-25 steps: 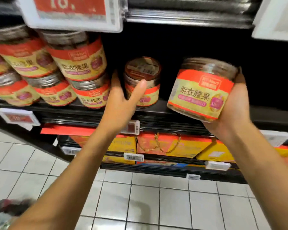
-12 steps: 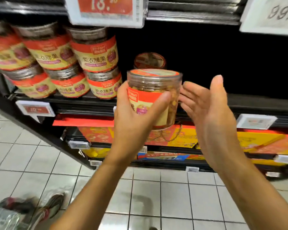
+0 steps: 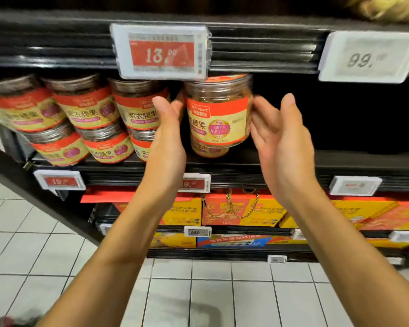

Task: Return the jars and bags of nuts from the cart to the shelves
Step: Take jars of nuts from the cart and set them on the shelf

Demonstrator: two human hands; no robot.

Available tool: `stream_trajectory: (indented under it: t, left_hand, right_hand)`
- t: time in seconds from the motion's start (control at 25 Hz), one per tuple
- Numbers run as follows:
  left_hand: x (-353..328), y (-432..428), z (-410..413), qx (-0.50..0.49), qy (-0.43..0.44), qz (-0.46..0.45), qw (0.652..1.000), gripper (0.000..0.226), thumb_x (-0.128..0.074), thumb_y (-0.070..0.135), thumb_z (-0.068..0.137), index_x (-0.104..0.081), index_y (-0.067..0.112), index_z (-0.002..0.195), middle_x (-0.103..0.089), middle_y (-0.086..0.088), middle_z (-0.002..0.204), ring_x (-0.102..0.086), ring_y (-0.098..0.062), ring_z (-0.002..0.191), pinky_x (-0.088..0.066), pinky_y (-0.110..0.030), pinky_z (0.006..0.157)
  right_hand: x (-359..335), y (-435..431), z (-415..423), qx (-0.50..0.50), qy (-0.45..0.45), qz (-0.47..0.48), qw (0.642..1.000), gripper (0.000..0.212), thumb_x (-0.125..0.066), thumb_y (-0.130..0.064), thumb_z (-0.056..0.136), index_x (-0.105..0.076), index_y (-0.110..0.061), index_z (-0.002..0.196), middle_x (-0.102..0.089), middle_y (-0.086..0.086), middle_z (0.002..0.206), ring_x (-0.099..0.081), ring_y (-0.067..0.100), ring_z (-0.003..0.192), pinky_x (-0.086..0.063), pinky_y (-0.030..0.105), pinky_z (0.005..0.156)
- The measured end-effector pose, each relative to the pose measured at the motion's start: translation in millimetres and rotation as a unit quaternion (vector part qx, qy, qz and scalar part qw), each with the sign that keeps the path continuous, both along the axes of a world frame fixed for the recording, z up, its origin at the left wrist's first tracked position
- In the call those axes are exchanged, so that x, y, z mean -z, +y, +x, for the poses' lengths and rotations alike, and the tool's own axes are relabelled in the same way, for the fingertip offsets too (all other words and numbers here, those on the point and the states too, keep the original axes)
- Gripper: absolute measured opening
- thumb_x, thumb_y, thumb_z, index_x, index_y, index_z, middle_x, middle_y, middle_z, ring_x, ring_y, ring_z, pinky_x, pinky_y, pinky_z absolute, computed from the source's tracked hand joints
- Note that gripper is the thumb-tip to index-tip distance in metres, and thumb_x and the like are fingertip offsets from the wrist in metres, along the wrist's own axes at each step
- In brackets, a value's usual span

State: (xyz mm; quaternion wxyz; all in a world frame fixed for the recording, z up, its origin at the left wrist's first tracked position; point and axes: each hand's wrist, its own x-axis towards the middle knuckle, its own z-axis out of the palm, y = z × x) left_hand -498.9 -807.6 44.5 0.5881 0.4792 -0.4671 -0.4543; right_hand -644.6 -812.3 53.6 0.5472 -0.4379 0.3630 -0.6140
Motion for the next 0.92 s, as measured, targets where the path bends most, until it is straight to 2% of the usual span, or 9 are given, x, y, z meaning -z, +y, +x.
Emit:
stream_trajectory:
  t: [0.16, 0.32, 0.52, 0.6, 0.72, 0.76, 0.84, 0.88, 0.92]
  left_hand:
    - [5, -23, 4, -0.028, -0.037, 0.026, 0.999, 0.072, -0.015, 0.059, 0.093, -0.012, 0.014, 0.15, -0.011, -0.014, 0.157, -0.01, -0.031, 0.145, -0.008, -0.049, 0.118]
    - [15, -47, 7, -0.059, -0.085, 0.013, 0.995, 0.055, -0.016, 0.043, 0.1, -0.023, 0.018, 0.148, -0.026, -0.006, 0.154, -0.025, -0.023, 0.142, -0.022, -0.04, 0.117]
    - [20, -53, 8, -0.031, -0.075, -0.012, 0.997, 0.084, -0.021, 0.068, 0.075, -0.027, 0.023, 0.146, -0.028, 0.0, 0.154, -0.025, -0.017, 0.142, -0.022, -0.028, 0.112]
    - [19, -54, 7, -0.023, -0.095, -0.016, 0.995, 0.086, -0.022, 0.065, 0.075, -0.027, 0.018, 0.146, -0.028, -0.006, 0.154, -0.025, -0.022, 0.142, -0.022, -0.034, 0.116]
    - [18, -53, 9, -0.025, -0.145, 0.0, 0.989, 0.082, -0.017, 0.057, 0.079, -0.025, 0.013, 0.147, -0.026, -0.011, 0.154, -0.024, -0.027, 0.142, -0.021, -0.037, 0.117]
    - [21, -50, 10, -0.024, -0.137, 0.008, 0.99, 0.081, -0.018, 0.058, 0.079, -0.025, 0.015, 0.147, -0.027, -0.008, 0.154, -0.025, -0.023, 0.142, -0.022, -0.032, 0.115]
    - [26, -42, 10, -0.002, -0.048, 0.042, 0.998, 0.072, -0.019, 0.06, 0.089, -0.025, 0.019, 0.147, -0.029, 0.002, 0.154, -0.026, -0.013, 0.142, -0.022, -0.022, 0.109]
    - [30, -41, 10, 0.018, 0.006, 0.063, 0.998, 0.067, -0.017, 0.059, 0.094, -0.024, 0.02, 0.148, -0.028, 0.006, 0.154, -0.025, -0.009, 0.142, -0.02, -0.019, 0.107]
    - [37, -37, 10, 0.043, 0.008, 0.072, 0.996, 0.063, -0.013, 0.056, 0.097, -0.023, 0.02, 0.148, -0.028, 0.008, 0.153, -0.024, -0.006, 0.141, -0.018, -0.017, 0.107]
  right_hand:
    - [3, -40, 15, -0.017, -0.026, -0.01, 0.999, 0.034, -0.031, -0.032, 0.101, -0.058, -0.013, 0.112, -0.062, -0.005, 0.118, -0.06, 0.003, 0.104, -0.049, 0.015, 0.087]
    - [22, -60, 19, -0.027, -0.001, -0.002, 1.0, 0.041, -0.028, -0.033, 0.102, -0.054, -0.01, 0.124, -0.058, -0.005, 0.128, -0.061, -0.004, 0.093, -0.048, 0.01, 0.08]
    - [34, -67, 15, -0.023, 0.064, -0.019, 0.998, 0.044, -0.026, -0.034, 0.102, -0.044, -0.012, 0.136, -0.062, -0.019, 0.113, -0.06, -0.01, 0.094, -0.046, 0.007, 0.081]
    - [35, -68, 16, -0.014, 0.058, -0.016, 0.998, 0.043, -0.027, -0.034, 0.102, -0.044, -0.013, 0.136, -0.063, -0.022, 0.102, -0.061, -0.009, 0.091, -0.047, 0.007, 0.078]
    - [33, -72, 12, -0.013, 0.097, -0.021, 0.995, 0.046, -0.024, -0.036, 0.102, -0.037, -0.016, 0.141, -0.056, -0.023, 0.112, -0.056, -0.011, 0.095, -0.045, 0.007, 0.082]
    - [34, -71, 11, -0.016, 0.126, -0.018, 0.992, 0.047, -0.023, -0.039, 0.101, -0.037, -0.018, 0.142, -0.053, -0.026, 0.109, -0.053, -0.012, 0.097, -0.041, 0.008, 0.086]
    - [41, -65, 6, -0.004, 0.177, -0.004, 0.984, 0.054, -0.025, -0.046, 0.097, -0.039, -0.018, 0.141, -0.051, -0.03, 0.109, -0.048, -0.013, 0.102, -0.034, 0.012, 0.092]
    - [47, -61, 4, 0.004, 0.183, 0.0, 0.983, 0.056, -0.025, -0.047, 0.096, -0.039, -0.016, 0.141, -0.051, -0.028, 0.116, -0.047, -0.012, 0.104, -0.034, 0.011, 0.094]
    - [54, -57, 1, 0.001, 0.178, -0.003, 0.984, 0.056, -0.024, -0.044, 0.098, -0.037, -0.013, 0.142, -0.05, -0.024, 0.123, -0.047, -0.012, 0.107, -0.034, 0.008, 0.095]
